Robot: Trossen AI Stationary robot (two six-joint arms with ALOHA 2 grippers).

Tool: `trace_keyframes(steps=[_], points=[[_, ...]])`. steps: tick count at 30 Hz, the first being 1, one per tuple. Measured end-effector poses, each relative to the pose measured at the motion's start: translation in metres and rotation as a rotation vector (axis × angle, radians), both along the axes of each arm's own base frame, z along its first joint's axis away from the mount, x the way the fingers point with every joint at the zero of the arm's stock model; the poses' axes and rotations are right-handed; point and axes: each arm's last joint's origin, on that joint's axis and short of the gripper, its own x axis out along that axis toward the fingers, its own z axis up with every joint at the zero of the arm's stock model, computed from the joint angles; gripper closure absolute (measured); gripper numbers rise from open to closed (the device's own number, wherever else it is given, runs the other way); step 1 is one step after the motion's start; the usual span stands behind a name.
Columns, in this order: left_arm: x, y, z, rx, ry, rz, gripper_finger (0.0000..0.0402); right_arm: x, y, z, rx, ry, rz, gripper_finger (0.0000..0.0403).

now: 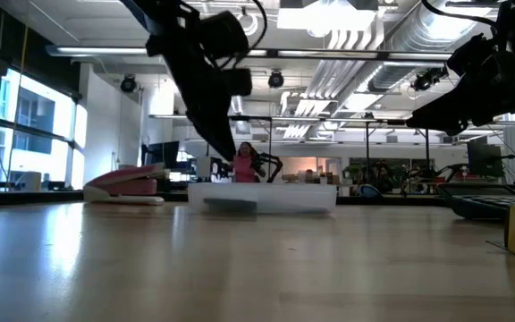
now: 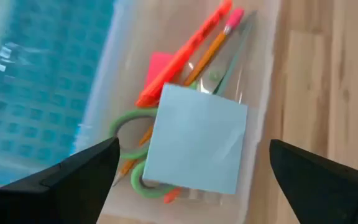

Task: Pack school essentials
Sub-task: Put the yellow box of crayons into the blue supply box

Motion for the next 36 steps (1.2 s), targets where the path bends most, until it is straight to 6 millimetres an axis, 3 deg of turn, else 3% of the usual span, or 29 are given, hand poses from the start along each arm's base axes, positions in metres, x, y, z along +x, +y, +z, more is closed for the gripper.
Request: trace_keyframes(steps=[5,10,17,28,36], points=[[-0.013,-0.022,0.028,0.082,-0.044,0.035,0.0002,0.000,0.000,0.000,0.000,0.000,0.000,0.0231],[-0.034,-0.048,0.041,0.111,-0.184,0.073,0.0002,0.000,0.000,0.000,0.000,0.001,0.000,0.0231],[-0.058,-0.082,0.030,0.097,-0.343,0.113,0.0002,0.000,0.000,0.000,0.000,0.004,0.000,0.0231],[-0.068,-0.145,0.002,0.149,-0.513,0.094,0.0002,0.000,0.000,-0.002,0.003,0.017,0.000,0.0231],[-0.069,-0.173,0.009,0.144,-0.650,0.077,0.0002,-0.001,0.000,-0.002,0.004,0.022,-0.001,0.0231]])
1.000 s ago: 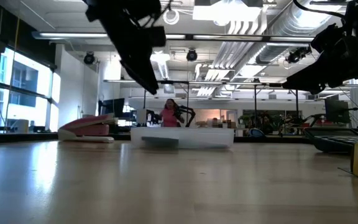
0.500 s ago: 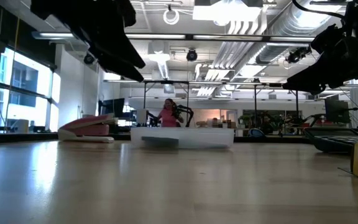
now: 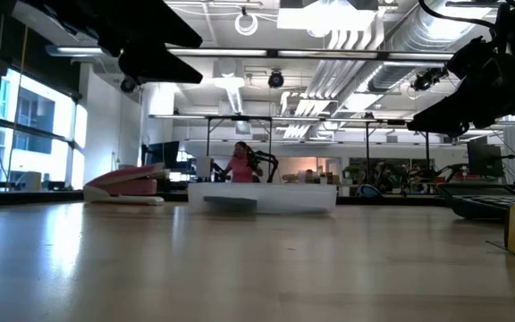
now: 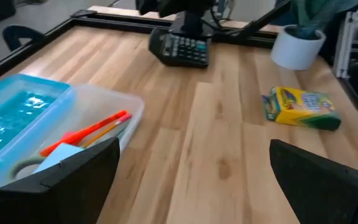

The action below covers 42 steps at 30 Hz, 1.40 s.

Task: Pack school essentials
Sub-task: Put the yellow box of crayons into the blue supply box

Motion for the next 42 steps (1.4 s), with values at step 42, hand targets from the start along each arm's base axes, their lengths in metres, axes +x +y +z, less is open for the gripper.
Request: trace_keyframes(steps=[42], points=[[0.000,-0.007,0.002,-0.008,-0.020,-0.031,0.0002,-0.001,0.006,0.063,0.414,-0.493,0.161,0.0120]])
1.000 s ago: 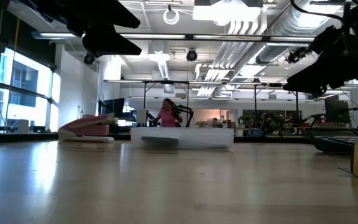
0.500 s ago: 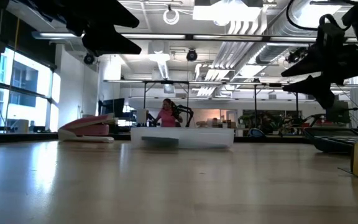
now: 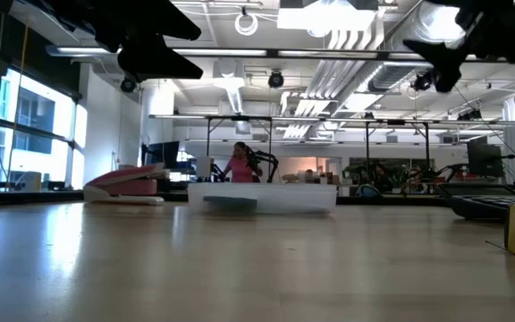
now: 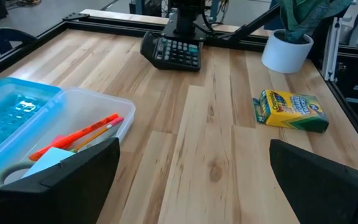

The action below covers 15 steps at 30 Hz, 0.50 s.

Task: Pack school essentials
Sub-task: Put the yellow box of crayons into the blue supply box

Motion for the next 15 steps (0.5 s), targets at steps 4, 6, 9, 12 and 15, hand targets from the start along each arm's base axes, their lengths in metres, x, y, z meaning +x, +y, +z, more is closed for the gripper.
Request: trace_keyframes(steps=[4,6,9,12,15], points=[[0.000,0.000,0.000,0.000,-0.001,0.004,0.0002,-0.004,0.001,0.032,0.000,-0.019,0.002,0.0113],[0.000,0.000,0.000,-0.006,-0.003,0.007,0.0002,-0.006,0.001,0.047,0.012,0.046,0.005,0.0113],[0.000,0.002,0.000,-0.006,-0.002,0.012,0.0002,-0.005,0.001,0.063,0.078,0.211,-0.010,0.0114],[0.001,0.005,0.000,-0.007,-0.002,0.024,0.0002,-0.001,-0.002,0.068,0.181,0.405,-0.062,0.0114],[0.002,0.009,0.000,-0.006,-0.002,0.040,0.0002,0.007,-0.002,0.070,0.278,0.563,-0.073,0.0114]])
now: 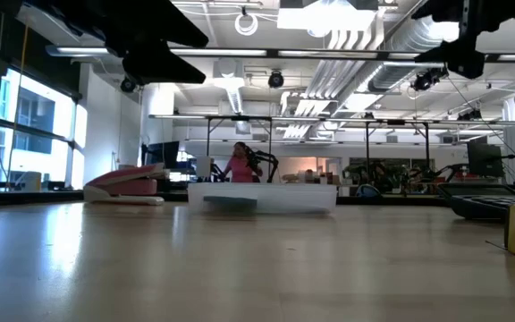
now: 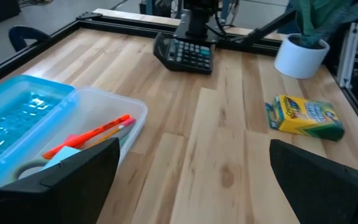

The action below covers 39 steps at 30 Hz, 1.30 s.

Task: Pack school essentials
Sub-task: Put the yellow box of crayons into the blue supply box

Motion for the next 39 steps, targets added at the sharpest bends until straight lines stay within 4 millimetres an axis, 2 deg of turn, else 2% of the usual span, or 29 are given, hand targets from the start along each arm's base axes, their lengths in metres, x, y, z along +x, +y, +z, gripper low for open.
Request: trace_keyframes(steps=[5,9,21,31,39], points=[[0.001,0.003,0.000,0.000,0.000,0.014,0.0002,0.019,0.009,0.000,0.127,0.108,0.032,0.0114],[0.001,0.003,0.000,-0.001,0.000,0.011,0.0002,0.034,0.021,0.002,0.166,0.164,0.044,0.0114],[0.001,0.002,0.000,-0.014,0.003,-0.019,0.0002,0.068,0.075,-0.010,0.318,0.339,0.002,0.0115],[0.001,0.002,0.000,-0.015,0.002,-0.019,0.0002,0.111,0.121,-0.005,0.286,0.418,-0.001,0.0115],[0.001,0.002,0.000,-0.015,0.003,-0.019,0.0002,0.139,0.158,-0.027,0.253,0.623,-0.128,0.0115]])
